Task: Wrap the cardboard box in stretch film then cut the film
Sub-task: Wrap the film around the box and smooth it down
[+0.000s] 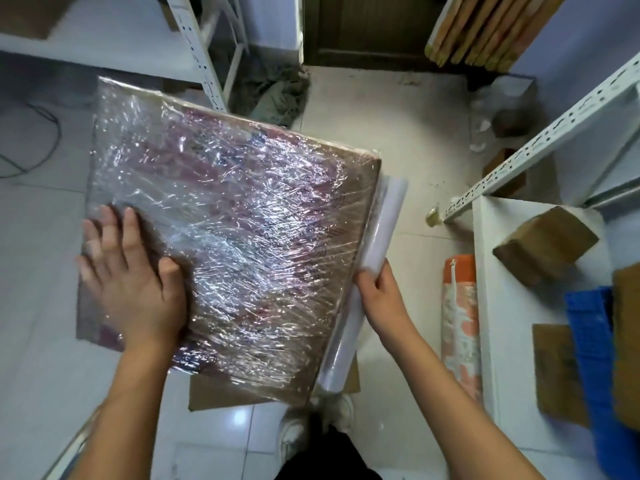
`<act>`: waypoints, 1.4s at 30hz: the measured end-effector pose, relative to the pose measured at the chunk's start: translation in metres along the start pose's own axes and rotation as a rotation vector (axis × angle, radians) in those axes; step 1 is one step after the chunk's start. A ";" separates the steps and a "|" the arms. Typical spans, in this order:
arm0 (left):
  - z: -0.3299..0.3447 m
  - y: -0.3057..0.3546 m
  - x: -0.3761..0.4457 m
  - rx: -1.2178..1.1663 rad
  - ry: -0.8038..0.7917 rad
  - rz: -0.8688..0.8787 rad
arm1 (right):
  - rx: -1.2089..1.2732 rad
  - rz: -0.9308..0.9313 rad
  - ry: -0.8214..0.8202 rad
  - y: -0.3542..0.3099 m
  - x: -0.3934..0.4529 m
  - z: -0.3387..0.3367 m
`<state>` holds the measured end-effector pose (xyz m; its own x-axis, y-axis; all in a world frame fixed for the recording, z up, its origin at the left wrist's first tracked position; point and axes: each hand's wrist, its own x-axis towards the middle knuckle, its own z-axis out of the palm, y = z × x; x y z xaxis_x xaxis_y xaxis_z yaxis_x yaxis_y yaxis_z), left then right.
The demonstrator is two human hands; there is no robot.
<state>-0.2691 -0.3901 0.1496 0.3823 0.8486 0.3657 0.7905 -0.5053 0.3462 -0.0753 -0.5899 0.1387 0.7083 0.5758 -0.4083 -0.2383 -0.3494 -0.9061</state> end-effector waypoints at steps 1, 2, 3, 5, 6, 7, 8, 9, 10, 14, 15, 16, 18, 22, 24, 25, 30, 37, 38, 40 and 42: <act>0.000 0.002 0.004 0.009 0.002 0.000 | 0.004 -0.012 -0.002 -0.003 0.003 -0.001; 0.000 0.003 0.003 0.020 -0.018 -0.020 | 0.014 0.007 -0.021 -0.001 0.002 -0.001; -0.001 0.005 0.002 0.031 -0.031 -0.048 | 0.034 0.029 -0.031 -0.003 0.002 -0.002; -0.003 0.016 0.002 0.066 -0.032 -0.086 | 0.073 0.049 -0.018 -0.005 0.006 -0.008; -0.006 0.021 0.003 0.081 -0.039 -0.082 | 0.080 0.055 -0.002 -0.006 0.008 -0.009; -0.008 0.026 0.004 0.082 -0.042 -0.057 | 0.079 0.047 0.013 -0.008 0.009 -0.009; -0.010 0.032 0.003 0.072 -0.041 -0.019 | 0.077 0.035 0.028 -0.010 0.011 -0.009; -0.011 0.039 0.001 0.055 -0.044 0.036 | 0.071 0.026 0.039 -0.012 0.011 -0.008; -0.012 0.048 -0.003 0.027 -0.059 0.100 | 0.069 0.021 0.050 -0.013 0.011 -0.006; -0.008 0.080 -0.015 -0.063 -0.173 0.171 | 0.104 0.012 0.054 -0.022 0.001 0.011; -0.008 0.082 -0.015 -0.070 -0.184 0.150 | 0.121 0.010 0.056 -0.026 -0.002 0.015; -0.007 0.082 -0.014 -0.076 -0.188 0.138 | 0.139 0.006 0.063 -0.031 -0.003 0.018; -0.008 0.081 -0.008 -0.090 -0.194 0.126 | 0.134 -0.021 0.066 -0.043 -0.006 0.023; -0.016 0.079 -0.006 -0.142 -0.195 0.047 | 0.074 -0.081 0.014 -0.062 -0.011 0.032; -0.017 0.076 -0.012 -0.158 -0.177 0.015 | 0.031 -0.090 0.006 -0.072 -0.012 0.037; -0.018 0.074 -0.014 -0.164 -0.169 0.001 | 0.006 -0.095 0.000 -0.075 -0.013 0.039; -0.019 0.069 -0.012 -0.184 -0.147 -0.078 | -0.076 -0.155 -0.049 -0.080 -0.003 0.044; -0.014 0.080 0.012 -0.109 -0.182 -0.090 | -0.075 -0.198 -0.066 -0.092 0.021 0.041; -0.013 0.083 0.014 -0.113 -0.166 -0.102 | -0.063 -0.191 -0.092 -0.092 0.025 0.039; -0.011 0.091 0.016 -0.127 -0.131 -0.126 | -0.059 -0.171 -0.150 -0.091 0.031 0.033; -0.007 0.098 0.012 -0.129 -0.097 -0.158 | -0.068 -0.167 -0.190 -0.092 0.038 0.026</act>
<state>-0.1901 -0.4306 0.1946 0.3074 0.9269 0.2153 0.7791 -0.3751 0.5024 -0.0431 -0.5163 0.2039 0.5953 0.7557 -0.2730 -0.0785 -0.2834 -0.9558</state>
